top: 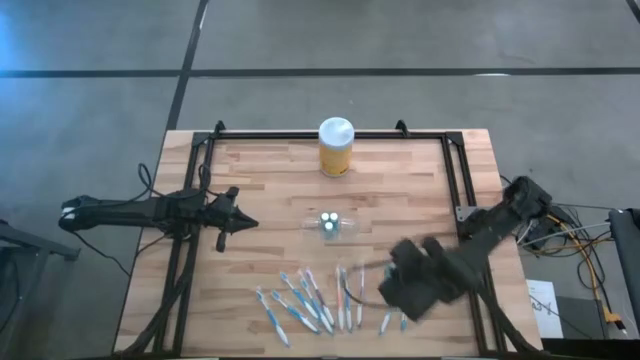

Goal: Pick & Place toothbrushing station
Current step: Put the blue mouthwash into the transparent organizer

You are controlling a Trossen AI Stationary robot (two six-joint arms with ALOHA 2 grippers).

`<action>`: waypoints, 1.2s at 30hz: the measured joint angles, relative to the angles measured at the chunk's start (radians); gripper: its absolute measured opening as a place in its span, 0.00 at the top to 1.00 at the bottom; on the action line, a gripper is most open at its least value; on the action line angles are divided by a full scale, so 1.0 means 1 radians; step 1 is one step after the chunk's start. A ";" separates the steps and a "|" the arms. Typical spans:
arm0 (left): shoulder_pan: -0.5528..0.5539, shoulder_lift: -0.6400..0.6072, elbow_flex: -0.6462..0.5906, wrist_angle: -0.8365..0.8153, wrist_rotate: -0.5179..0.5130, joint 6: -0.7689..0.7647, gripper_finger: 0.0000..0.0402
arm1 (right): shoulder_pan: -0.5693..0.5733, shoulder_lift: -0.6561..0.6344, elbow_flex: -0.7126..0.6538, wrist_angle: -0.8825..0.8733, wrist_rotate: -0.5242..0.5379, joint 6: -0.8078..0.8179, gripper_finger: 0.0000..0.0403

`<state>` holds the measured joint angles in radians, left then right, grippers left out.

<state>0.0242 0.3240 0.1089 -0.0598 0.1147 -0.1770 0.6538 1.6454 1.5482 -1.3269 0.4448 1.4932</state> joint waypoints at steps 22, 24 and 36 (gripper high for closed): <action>0.000 0.000 0.000 -0.002 0.000 0.001 0.97 | -0.528 0.062 0.068 0.296 -0.191 -0.782 0.77; 0.000 0.000 0.000 -0.002 0.000 0.001 0.97 | -0.534 0.085 0.067 0.292 -0.192 -0.782 0.77; 0.000 0.000 0.000 -0.004 0.000 -0.005 0.97 | -0.545 0.133 0.067 0.331 -0.189 -0.763 0.77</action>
<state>0.0245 0.3241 0.1089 -0.0635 0.1150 -0.1818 0.1093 1.7782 1.6155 -0.9960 0.2556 0.7299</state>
